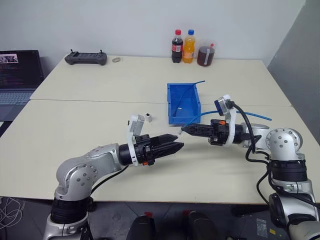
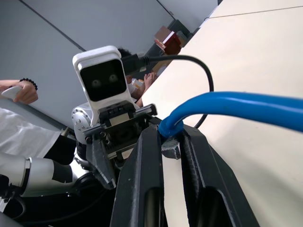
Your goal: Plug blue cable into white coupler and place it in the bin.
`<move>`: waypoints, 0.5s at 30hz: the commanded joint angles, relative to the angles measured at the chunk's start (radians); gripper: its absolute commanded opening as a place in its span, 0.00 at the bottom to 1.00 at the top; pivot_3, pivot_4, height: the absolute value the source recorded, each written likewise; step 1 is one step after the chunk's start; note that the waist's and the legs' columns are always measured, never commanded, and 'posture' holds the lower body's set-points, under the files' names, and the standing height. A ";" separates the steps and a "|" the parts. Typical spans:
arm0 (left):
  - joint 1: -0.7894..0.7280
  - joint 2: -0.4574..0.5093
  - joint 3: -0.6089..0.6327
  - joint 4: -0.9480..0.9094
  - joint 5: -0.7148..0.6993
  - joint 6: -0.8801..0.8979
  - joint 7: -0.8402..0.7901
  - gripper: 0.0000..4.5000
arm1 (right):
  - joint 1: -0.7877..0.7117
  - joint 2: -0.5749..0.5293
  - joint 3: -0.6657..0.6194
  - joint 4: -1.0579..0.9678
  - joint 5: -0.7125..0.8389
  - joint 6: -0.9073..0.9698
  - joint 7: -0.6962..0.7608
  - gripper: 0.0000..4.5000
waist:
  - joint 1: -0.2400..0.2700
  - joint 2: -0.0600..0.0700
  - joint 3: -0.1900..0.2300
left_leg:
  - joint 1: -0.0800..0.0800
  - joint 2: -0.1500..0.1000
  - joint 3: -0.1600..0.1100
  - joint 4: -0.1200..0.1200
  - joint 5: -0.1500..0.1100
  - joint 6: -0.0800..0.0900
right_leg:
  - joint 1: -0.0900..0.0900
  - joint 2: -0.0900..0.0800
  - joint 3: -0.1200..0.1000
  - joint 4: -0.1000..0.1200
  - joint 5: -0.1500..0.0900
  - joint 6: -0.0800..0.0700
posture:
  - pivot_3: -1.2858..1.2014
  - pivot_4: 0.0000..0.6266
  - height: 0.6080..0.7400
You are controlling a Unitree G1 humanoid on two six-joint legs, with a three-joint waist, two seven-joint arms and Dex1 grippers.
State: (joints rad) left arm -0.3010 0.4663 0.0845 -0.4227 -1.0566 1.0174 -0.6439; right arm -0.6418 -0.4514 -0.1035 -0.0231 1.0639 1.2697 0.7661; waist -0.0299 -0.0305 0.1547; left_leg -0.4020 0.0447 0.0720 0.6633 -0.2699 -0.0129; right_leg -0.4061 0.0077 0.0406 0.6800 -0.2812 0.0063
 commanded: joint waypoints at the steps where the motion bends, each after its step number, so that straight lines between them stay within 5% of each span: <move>1: 0.026 0.022 0.035 -0.039 -0.003 -0.028 0.013 0.80 | -0.020 -0.018 -0.023 -0.014 -0.003 -0.024 0.015 0.05 | 0.000 0.000 0.000 | 0.000 0.000 0.000 0.000 0.000 0.000 | 0.000 0.000 0.000 0.000 0.000 0.000 | 0.52 0.24 1.00; 5: 0.096 0.066 0.023 -0.055 0.116 -0.100 0.038 0.99 | -0.015 -0.022 -0.038 -0.014 -0.004 -0.029 0.005 0.05 | -0.002 0.000 0.000 | 0.000 0.000 0.000 0.000 0.000 0.000 | 0.000 0.000 0.000 0.000 0.000 0.000 | 0.52 0.24 1.00; 15: 0.170 0.078 -0.138 0.126 0.732 -0.469 0.302 0.99 | 0.002 -0.022 -0.064 -0.024 -0.006 -0.036 -0.018 0.05 | 0.002 0.000 0.000 | 0.000 0.000 0.001 -0.001 0.000 0.000 | 0.000 -0.001 0.000 0.000 0.000 0.000 | 0.52 0.24 1.00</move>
State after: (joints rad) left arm -0.1175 0.5299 -0.0327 -0.3194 -0.4156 0.6331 -0.3481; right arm -0.6379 -0.4668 -0.1387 -0.0202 1.0479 1.2499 0.7472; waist -0.0275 -0.0304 0.1551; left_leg -0.4020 0.0449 0.0725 0.6625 -0.2700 -0.0127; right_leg -0.4066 0.0069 0.0408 0.6798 -0.2811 0.0059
